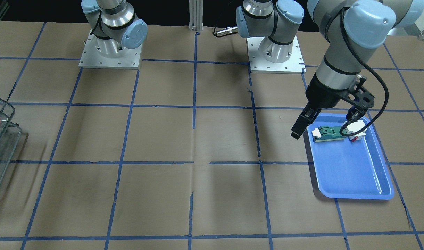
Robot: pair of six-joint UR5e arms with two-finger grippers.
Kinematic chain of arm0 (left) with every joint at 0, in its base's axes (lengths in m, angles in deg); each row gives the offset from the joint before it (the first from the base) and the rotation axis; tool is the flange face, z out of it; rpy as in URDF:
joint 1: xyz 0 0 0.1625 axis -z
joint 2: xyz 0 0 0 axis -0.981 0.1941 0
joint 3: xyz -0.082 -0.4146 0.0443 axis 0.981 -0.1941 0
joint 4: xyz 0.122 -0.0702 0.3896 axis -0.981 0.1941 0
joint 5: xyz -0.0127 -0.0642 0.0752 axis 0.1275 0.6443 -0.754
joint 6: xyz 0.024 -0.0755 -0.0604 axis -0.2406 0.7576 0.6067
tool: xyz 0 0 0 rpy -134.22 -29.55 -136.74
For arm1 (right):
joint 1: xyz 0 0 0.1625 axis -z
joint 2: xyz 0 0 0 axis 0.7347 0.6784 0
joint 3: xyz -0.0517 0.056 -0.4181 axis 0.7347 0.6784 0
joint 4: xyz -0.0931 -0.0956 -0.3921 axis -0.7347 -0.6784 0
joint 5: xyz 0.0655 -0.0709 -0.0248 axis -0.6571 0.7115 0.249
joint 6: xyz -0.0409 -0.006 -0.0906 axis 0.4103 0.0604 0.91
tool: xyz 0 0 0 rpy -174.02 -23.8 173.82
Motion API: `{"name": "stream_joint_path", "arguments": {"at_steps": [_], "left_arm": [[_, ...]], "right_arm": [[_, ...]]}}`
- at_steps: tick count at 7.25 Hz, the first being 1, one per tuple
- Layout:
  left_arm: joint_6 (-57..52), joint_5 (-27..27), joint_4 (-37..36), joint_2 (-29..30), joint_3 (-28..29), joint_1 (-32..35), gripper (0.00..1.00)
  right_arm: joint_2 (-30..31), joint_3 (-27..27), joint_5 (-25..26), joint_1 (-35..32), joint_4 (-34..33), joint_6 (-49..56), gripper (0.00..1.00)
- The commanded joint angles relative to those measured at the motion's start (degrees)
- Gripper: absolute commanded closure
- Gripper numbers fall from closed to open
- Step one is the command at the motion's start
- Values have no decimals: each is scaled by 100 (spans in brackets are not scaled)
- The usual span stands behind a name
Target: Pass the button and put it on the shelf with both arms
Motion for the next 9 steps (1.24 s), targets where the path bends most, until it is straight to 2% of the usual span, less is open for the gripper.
{"name": "stream_joint_path", "arguments": {"at_steps": [1,2,3,4,5,6,7,8,9], "left_arm": [[-1392,-412,675,-296,95,24,0],[-1760,-473,1149,-498,234,16,0],[-1772,-456,1589,-587,462,42,0],[-1859,-378,1941,-640,621,77,0],[-1860,-447,1980,-675,535,86,0],[-1860,-439,1928,-562,508,42,0],[-1869,-439,1910,-639,491,51,0],[-1947,-369,1901,-658,525,59,0],[-2549,-368,2005,-710,465,103,0]], "right_arm": [[-218,52,180,343,-183,191,90],[-323,61,197,397,-235,182,75],[-376,69,180,398,-244,156,50],[-351,61,153,398,-157,86,29],[-315,43,197,398,-148,-114,9],[-315,43,197,398,-121,-552,0],[-185,26,154,345,-43,-591,0],[130,-27,127,240,341,-1070,0],[359,-27,109,-57,849,-1858,0]]}}
